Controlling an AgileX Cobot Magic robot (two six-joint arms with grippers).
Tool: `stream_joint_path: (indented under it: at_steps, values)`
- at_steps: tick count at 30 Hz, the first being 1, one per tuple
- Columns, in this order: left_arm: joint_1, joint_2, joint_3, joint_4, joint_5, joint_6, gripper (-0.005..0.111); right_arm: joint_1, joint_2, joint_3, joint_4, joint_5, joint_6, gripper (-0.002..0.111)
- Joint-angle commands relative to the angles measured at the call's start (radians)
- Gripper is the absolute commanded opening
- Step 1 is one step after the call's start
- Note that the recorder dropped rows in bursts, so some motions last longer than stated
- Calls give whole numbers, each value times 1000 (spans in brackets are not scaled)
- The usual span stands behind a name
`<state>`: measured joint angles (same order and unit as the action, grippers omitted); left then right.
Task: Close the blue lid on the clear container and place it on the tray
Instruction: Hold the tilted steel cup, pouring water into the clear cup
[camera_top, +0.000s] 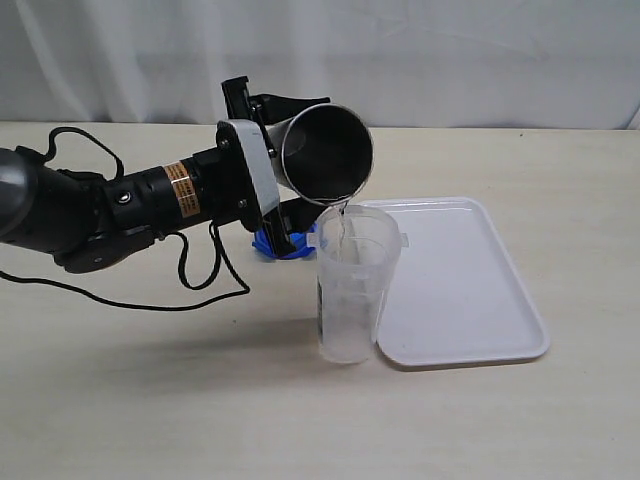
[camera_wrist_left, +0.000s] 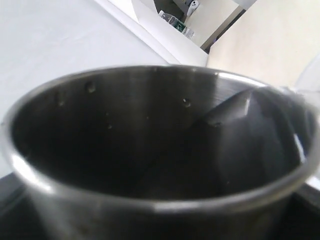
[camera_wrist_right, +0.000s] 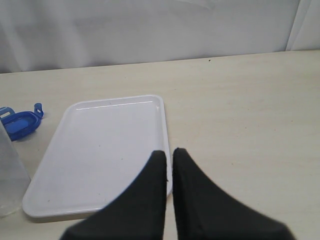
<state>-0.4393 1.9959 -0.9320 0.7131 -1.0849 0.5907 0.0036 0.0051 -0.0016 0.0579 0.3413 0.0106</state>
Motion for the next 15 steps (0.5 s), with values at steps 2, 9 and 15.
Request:
stream_joint_path:
  at_steps: [2, 9, 15]
  values:
    - [-2, -21, -12, -36, -65, 16, 0, -4, -5, 2, 5, -3, -2, 5]
    - [-2, -21, -12, -36, -68, 54, 0, -4, -5, 2, 5, -3, -2, 5]
    - [-2, -21, -12, -36, -68, 68, 0, -4, -5, 2, 5, -3, -2, 5]
